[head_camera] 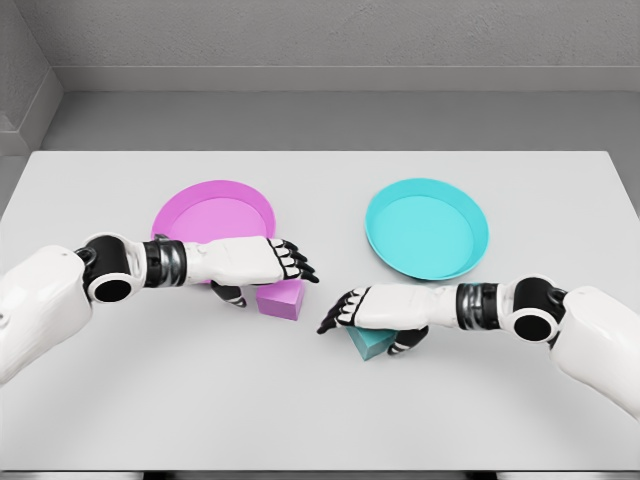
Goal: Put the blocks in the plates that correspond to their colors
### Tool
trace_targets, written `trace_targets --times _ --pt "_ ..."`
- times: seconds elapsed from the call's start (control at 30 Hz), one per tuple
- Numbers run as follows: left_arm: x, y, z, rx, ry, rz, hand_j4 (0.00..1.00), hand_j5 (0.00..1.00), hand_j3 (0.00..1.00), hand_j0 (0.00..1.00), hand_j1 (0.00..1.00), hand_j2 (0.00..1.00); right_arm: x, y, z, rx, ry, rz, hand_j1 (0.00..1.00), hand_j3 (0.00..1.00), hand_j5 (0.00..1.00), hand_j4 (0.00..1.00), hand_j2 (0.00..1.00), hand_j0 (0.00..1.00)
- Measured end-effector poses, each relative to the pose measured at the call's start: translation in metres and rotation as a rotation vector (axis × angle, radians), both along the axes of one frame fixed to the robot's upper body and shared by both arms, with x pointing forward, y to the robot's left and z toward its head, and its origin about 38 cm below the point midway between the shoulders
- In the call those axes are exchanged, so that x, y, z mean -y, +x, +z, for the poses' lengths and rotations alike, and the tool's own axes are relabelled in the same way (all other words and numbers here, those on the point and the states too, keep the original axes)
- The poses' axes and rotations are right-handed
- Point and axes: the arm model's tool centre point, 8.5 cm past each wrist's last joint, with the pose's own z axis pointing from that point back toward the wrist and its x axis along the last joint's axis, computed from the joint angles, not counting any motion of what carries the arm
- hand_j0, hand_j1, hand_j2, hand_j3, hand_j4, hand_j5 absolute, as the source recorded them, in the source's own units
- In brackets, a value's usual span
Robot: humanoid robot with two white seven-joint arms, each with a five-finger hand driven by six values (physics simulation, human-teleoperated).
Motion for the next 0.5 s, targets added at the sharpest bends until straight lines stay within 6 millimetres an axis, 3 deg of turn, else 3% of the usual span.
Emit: trace_targets --times 0.5 --pt "0.0029 -0.0003 -0.0035 -0.008 0.0 -0.002 1.0 1.0 1.0 1.0 1.0 1.0 0.0013 0.0002 -0.0015 0.007 -0.035 0.013 0.67 0.67 0.67 0.67 0.67 0.67"
